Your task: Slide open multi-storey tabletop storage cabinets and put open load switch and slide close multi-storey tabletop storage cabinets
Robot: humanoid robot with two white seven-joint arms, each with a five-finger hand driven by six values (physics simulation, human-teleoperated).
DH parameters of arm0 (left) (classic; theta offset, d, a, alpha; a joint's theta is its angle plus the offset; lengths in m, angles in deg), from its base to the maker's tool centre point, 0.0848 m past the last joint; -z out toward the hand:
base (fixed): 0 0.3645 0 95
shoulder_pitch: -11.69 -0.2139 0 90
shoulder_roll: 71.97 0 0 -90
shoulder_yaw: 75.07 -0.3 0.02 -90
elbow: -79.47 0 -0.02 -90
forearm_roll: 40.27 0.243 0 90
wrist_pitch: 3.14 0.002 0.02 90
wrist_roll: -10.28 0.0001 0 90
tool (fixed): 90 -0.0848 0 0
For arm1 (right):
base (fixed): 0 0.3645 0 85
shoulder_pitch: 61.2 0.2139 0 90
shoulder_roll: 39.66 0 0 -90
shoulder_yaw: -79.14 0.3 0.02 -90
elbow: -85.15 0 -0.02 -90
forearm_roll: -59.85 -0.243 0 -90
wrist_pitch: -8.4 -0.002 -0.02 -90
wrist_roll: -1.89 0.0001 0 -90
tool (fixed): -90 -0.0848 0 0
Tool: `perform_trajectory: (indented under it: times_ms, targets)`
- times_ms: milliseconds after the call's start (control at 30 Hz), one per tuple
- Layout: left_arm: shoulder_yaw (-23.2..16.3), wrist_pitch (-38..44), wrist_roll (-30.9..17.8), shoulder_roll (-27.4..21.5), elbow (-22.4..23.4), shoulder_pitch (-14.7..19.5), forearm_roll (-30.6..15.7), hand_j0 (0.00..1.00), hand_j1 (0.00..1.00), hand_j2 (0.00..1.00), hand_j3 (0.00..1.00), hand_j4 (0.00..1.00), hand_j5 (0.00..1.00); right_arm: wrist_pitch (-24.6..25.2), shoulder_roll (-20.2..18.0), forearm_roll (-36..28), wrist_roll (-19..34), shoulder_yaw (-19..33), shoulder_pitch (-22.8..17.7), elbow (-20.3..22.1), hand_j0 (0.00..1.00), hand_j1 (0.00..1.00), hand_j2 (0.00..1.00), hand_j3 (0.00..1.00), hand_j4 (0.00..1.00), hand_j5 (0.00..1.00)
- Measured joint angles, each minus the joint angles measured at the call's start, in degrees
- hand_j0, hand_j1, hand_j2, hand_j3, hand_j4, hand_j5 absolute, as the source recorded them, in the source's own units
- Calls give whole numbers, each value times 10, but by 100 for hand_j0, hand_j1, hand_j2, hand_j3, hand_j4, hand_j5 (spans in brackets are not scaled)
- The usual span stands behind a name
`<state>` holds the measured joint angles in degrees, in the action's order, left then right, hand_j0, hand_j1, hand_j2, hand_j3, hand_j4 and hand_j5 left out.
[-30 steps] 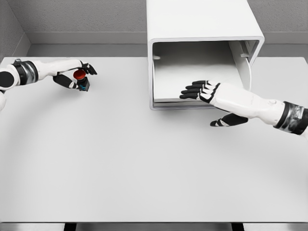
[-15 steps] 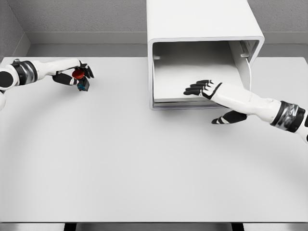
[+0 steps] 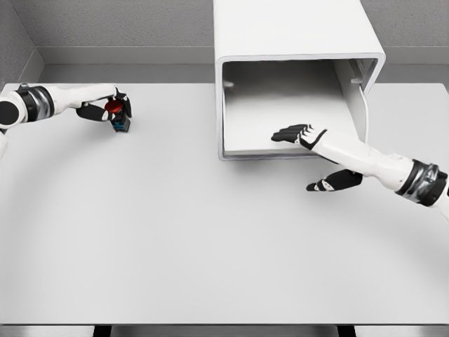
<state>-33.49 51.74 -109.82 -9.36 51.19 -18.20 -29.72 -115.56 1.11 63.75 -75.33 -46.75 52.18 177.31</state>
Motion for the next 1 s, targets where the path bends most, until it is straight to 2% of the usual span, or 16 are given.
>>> perform_trajectory:
  times_ms: [133, 367, 500, 800, 1000]
  targets:
    - [-1, 0, -5, -2, -4, 11, -1, 38, 38, 38, 38, 38, 38, -8, -23, 47, -3, 6, -6, 27, 100, 100, 100, 100, 100, 100]
    - [0, 0, -20, -5, -24, 24, -4, 37, 37, 37, 37, 37, 37, -11, -49, 62, -7, 24, -11, 43, 100, 100, 100, 100, 100, 100]
    - [-1, -1, -25, -7, -43, 23, -4, 37, 37, 37, 37, 37, 37, -11, -53, 64, -8, 36, -41, 46, 100, 100, 100, 100, 100, 100]
    - [-4, -1, -41, -40, -155, 16, -8, 37, 37, 37, 37, 37, 37, -11, -85, 62, -38, 50, -45, 52, 100, 100, 100, 100, 100, 100]
    - [-6, -1, -47, -67, -242, -6, -15, 36, 36, 36, 36, 36, 36, -11, -85, 62, -39, 63, -54, 50, 100, 100, 100, 100, 100, 100]
